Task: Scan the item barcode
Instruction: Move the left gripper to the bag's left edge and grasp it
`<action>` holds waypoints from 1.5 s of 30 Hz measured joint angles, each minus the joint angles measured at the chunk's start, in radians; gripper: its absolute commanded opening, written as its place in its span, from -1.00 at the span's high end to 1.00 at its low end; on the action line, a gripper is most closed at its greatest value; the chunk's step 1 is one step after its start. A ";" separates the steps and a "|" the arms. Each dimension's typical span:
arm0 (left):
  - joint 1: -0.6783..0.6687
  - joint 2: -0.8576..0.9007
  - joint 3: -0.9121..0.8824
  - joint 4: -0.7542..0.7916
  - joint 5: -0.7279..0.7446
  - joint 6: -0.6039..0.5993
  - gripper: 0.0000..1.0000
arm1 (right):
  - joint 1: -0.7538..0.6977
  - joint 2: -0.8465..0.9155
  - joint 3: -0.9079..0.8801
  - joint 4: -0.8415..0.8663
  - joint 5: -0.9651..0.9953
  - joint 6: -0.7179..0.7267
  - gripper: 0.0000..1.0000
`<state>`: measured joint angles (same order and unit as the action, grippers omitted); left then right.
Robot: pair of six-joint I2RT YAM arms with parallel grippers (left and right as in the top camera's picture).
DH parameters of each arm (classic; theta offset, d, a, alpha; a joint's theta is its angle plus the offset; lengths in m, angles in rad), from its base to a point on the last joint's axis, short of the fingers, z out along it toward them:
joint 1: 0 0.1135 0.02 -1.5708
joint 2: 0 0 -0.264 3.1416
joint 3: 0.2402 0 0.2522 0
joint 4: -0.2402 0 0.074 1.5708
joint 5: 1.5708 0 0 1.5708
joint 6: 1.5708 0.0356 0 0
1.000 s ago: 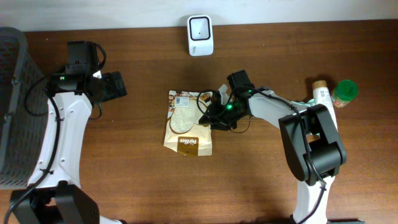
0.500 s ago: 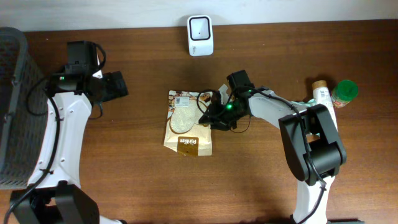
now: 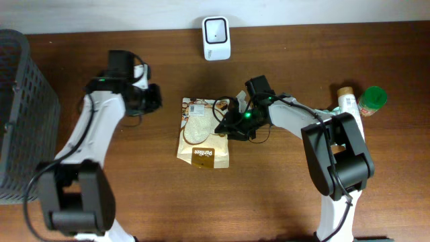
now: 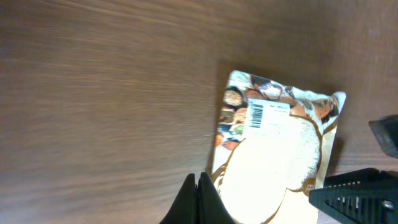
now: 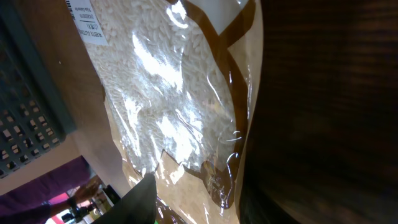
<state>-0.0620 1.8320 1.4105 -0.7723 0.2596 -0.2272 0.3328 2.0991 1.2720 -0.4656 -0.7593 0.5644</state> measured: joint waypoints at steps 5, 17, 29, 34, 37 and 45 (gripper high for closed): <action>-0.070 0.093 -0.001 0.075 0.045 0.000 1.00 | 0.000 0.000 0.000 0.000 0.001 0.000 0.20; -0.090 0.245 -0.002 0.127 0.077 0.000 1.00 | 0.000 0.000 0.001 0.003 0.002 0.000 0.20; -0.095 0.270 -0.002 0.182 0.216 0.030 1.00 | 0.000 0.000 0.001 0.008 0.003 0.001 0.20; -0.097 0.270 -0.005 0.146 0.210 0.056 1.00 | 0.000 0.000 0.001 0.008 0.003 0.001 0.20; -0.099 0.269 -0.026 0.153 0.193 0.056 1.00 | 0.000 0.000 0.001 0.008 0.003 0.000 0.20; -0.098 0.253 -0.072 0.196 0.198 0.055 1.00 | 0.005 0.000 0.000 0.054 0.015 0.001 0.09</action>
<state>-0.1604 2.0850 1.3380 -0.5766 0.4576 -0.1722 0.3382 2.0991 1.2724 -0.4114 -0.7441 0.5652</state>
